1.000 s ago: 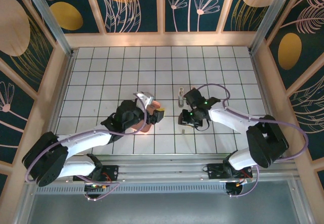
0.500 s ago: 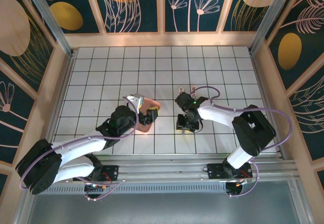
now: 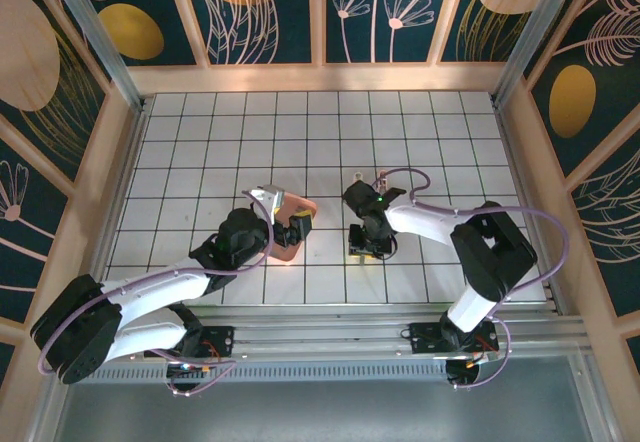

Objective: Load the staples into the stapler

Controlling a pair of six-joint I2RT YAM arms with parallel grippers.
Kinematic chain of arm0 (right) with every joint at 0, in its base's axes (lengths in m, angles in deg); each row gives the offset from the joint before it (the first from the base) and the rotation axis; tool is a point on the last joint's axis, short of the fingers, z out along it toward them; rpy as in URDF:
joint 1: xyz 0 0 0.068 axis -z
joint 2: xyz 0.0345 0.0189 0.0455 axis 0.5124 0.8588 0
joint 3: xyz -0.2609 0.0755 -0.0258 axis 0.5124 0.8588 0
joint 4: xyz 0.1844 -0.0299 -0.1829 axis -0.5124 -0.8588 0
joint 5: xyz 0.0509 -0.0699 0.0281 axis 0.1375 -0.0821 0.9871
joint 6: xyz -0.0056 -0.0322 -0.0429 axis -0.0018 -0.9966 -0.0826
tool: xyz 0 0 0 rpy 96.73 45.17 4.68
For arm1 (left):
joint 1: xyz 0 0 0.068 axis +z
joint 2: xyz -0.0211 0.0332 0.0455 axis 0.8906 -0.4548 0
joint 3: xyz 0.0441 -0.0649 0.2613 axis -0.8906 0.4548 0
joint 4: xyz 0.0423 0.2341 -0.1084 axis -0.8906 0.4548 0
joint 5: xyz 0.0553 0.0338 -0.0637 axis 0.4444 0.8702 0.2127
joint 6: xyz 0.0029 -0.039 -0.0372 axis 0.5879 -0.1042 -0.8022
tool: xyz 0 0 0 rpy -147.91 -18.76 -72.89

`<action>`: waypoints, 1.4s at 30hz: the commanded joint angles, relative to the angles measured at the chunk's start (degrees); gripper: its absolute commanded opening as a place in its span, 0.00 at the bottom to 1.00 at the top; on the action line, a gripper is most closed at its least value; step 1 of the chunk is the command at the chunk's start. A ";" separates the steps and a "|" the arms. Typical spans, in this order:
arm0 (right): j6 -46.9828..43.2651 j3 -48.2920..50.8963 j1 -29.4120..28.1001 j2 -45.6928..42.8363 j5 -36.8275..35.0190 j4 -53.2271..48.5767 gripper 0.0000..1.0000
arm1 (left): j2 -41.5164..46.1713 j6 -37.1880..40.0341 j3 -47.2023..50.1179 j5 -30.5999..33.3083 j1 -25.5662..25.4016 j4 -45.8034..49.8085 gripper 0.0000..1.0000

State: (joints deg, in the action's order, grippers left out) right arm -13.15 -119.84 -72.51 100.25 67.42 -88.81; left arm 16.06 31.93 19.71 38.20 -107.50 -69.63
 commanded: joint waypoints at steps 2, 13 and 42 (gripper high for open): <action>-0.03 -0.96 -0.41 1.50 -2.58 -2.46 0.31 | -0.45 -0.09 -0.15 -1.23 0.27 -1.23 0.86; 0.43 -1.51 -0.58 0.80 -2.78 -3.07 0.31 | -0.80 0.06 -0.15 -1.64 0.23 -1.23 0.86; 2.61 -0.21 -1.86 2.58 0.91 -1.68 0.23 | 0.87 0.71 0.46 -1.06 0.29 -0.62 0.85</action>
State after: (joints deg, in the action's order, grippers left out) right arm -11.82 -120.15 -73.54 101.54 66.99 -90.04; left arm 15.99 31.97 19.71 37.02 -107.50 -69.60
